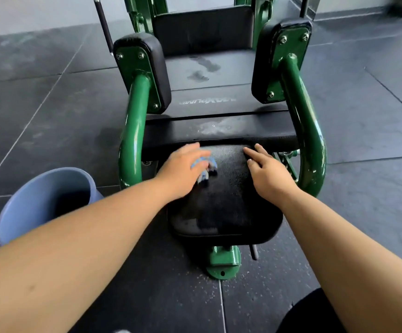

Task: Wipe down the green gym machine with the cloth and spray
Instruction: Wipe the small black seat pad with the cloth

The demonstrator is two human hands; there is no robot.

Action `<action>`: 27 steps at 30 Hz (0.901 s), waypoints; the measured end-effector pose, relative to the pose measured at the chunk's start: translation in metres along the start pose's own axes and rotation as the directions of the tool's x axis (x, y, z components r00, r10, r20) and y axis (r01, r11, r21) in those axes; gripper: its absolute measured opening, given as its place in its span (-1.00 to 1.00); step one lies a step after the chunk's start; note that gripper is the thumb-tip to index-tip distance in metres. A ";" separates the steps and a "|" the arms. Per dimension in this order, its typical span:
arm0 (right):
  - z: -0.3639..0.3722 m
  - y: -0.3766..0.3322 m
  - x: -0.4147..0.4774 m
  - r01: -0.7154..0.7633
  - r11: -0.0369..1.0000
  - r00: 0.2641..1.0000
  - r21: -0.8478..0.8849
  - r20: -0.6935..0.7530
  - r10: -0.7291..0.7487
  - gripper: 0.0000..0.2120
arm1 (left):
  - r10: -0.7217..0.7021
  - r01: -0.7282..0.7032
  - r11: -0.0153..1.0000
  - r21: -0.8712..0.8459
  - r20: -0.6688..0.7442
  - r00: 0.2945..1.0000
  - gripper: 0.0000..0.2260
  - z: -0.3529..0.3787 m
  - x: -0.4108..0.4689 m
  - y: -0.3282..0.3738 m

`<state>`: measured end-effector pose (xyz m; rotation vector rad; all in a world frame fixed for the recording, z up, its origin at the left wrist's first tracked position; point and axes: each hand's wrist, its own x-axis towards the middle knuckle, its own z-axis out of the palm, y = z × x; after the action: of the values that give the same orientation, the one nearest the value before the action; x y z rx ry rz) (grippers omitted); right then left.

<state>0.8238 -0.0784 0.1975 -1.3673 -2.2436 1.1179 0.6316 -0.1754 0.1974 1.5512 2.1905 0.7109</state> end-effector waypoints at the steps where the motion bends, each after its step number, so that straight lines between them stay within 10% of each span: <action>1: -0.001 0.000 0.000 -0.002 1.000 1.000 -0.004 -0.004 0.002 -0.61 | -0.042 0.043 0.999 0.023 -0.043 0.998 -0.71 0.003 0.008 0.002; 8: -0.001 -0.001 -0.001 -0.007 0.999 1.000 0.044 -0.002 0.007 -0.62 | 0.226 -0.216 0.972 -0.094 0.115 0.967 -0.69 -0.009 -0.099 0.013; 15: 0.001 0.007 -0.003 -0.010 0.969 1.000 0.245 0.000 0.011 -0.62 | 0.479 -0.493 0.852 0.174 0.120 0.870 -0.66 0.013 -0.104 0.030; 22: -0.007 0.014 -0.014 -0.261 0.390 0.964 0.883 0.215 0.159 -0.68 | 0.506 -0.543 0.814 0.209 0.205 0.838 -0.60 0.032 -0.081 0.057; 27: -0.003 0.015 -0.010 -0.189 0.594 0.981 0.782 0.119 0.155 -0.71 | 0.636 -0.673 0.684 0.282 0.221 0.739 -0.64 -0.008 -0.104 0.000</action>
<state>0.8400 -0.0814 0.1898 -1.1447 -1.2865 1.9026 0.6612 -0.2750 0.2044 2.5575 1.7012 0.4072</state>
